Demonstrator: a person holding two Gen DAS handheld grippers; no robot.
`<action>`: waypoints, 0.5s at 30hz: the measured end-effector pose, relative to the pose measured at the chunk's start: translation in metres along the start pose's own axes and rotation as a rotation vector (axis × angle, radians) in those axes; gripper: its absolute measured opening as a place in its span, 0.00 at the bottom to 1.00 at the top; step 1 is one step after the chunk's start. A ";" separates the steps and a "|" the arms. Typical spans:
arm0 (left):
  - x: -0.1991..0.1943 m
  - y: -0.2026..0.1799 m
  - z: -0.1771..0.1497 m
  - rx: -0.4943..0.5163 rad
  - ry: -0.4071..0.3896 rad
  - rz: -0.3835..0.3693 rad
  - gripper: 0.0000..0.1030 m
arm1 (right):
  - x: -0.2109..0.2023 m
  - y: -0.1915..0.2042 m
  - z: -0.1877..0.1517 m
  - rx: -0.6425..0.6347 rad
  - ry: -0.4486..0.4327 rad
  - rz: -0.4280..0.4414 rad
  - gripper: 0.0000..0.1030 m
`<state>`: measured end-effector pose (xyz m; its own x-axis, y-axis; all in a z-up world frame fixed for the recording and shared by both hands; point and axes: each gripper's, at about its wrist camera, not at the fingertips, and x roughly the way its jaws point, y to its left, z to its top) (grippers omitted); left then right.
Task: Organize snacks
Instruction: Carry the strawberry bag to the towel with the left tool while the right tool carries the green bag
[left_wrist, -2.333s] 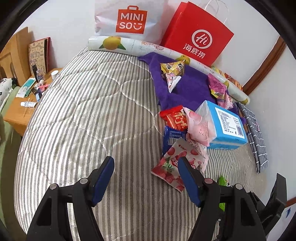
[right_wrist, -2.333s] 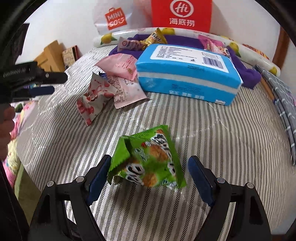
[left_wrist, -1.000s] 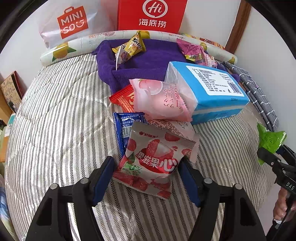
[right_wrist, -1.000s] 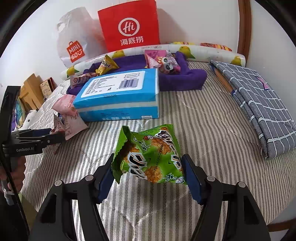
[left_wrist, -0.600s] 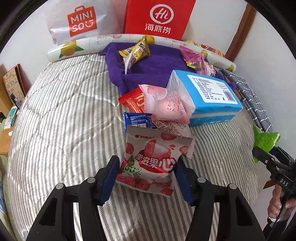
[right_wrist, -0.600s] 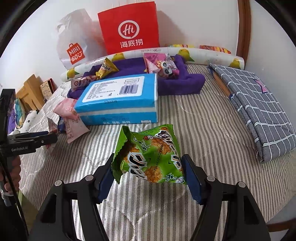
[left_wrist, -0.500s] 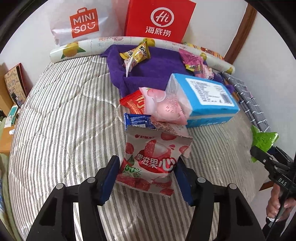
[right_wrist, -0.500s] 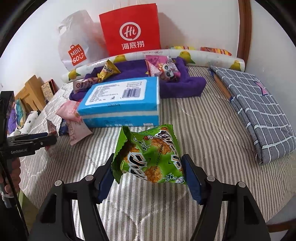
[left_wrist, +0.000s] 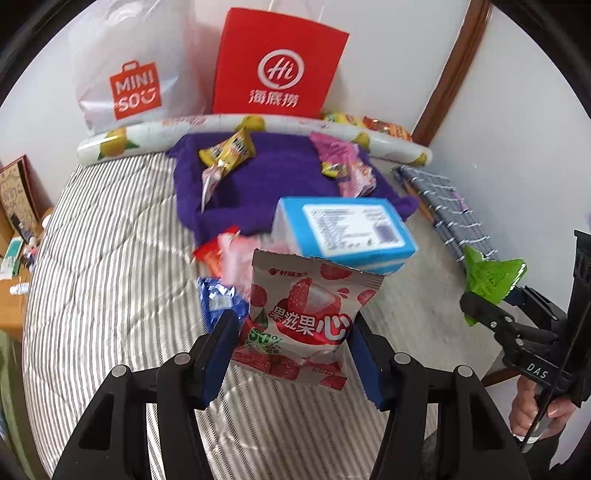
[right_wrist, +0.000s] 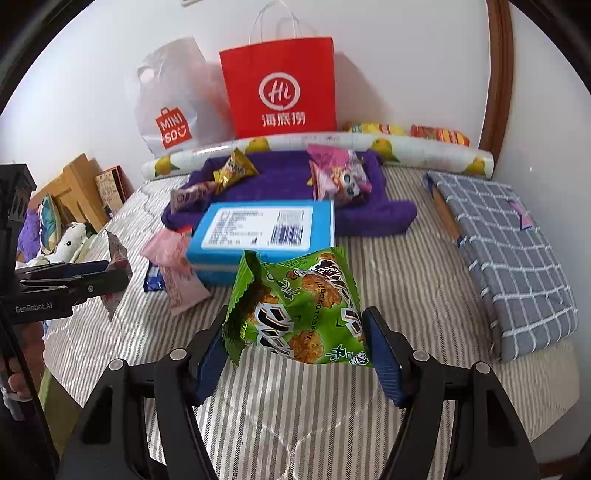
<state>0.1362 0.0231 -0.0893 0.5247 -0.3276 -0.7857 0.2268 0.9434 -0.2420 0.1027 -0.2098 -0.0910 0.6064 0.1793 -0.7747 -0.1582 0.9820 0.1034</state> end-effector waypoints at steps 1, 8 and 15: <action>-0.001 -0.002 0.003 0.002 -0.003 -0.004 0.56 | -0.001 0.000 0.003 -0.001 -0.002 0.000 0.67; -0.008 -0.009 0.027 0.007 -0.027 -0.022 0.56 | -0.005 -0.008 0.032 0.007 -0.030 0.017 0.67; -0.006 -0.010 0.056 -0.005 -0.046 -0.047 0.56 | 0.007 -0.013 0.068 -0.002 -0.036 0.025 0.67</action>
<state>0.1767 0.0125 -0.0507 0.5506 -0.3731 -0.7468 0.2479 0.9273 -0.2805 0.1615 -0.2170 -0.0553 0.6295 0.2058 -0.7493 -0.1753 0.9770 0.1211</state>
